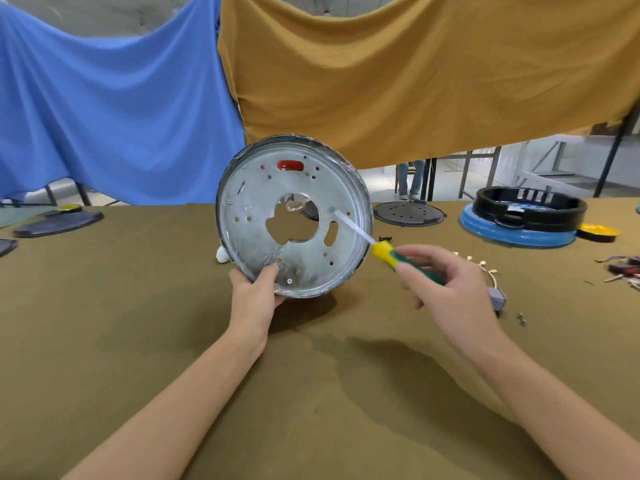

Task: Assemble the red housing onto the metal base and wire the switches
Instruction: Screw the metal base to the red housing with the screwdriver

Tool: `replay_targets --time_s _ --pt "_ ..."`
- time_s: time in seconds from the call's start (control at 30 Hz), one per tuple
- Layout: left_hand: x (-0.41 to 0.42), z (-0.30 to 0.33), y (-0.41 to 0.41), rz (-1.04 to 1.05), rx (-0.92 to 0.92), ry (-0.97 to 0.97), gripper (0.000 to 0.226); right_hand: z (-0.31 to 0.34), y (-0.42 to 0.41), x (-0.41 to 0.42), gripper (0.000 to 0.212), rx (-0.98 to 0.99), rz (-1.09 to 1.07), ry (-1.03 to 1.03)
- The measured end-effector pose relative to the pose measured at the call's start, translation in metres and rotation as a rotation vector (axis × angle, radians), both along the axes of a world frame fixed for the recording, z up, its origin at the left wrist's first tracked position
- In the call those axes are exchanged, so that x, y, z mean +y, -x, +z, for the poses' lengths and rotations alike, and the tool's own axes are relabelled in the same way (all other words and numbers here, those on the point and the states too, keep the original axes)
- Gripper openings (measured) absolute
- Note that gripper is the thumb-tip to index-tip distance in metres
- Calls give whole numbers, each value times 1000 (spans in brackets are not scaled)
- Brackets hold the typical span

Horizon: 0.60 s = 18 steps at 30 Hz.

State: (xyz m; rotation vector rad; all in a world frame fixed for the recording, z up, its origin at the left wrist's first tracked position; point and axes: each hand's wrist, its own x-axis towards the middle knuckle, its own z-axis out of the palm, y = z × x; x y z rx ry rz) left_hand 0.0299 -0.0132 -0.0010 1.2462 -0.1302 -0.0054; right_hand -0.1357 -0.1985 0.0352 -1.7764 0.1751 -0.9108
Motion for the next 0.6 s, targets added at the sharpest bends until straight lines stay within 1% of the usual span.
replay_targets --time_s 0.1,0.17,0.23,0.4,0.6 --pt "1 -3 -3 77 -108 -129 30 -4 1 15 16 55 134 40" --pt "2 -4 -2 103 -193 -181 36 -6 1 19 11 65 127 80" --pt "2 -4 -1 94 -235 -205 36 -7 1 20 8 45 107 91" --pt "1 -6 -6 112 -264 -231 32 -6 2 18 8 -16 83 73" --pt "2 -7 -9 149 -262 -261 36 -9 0 18 7 13 74 125"
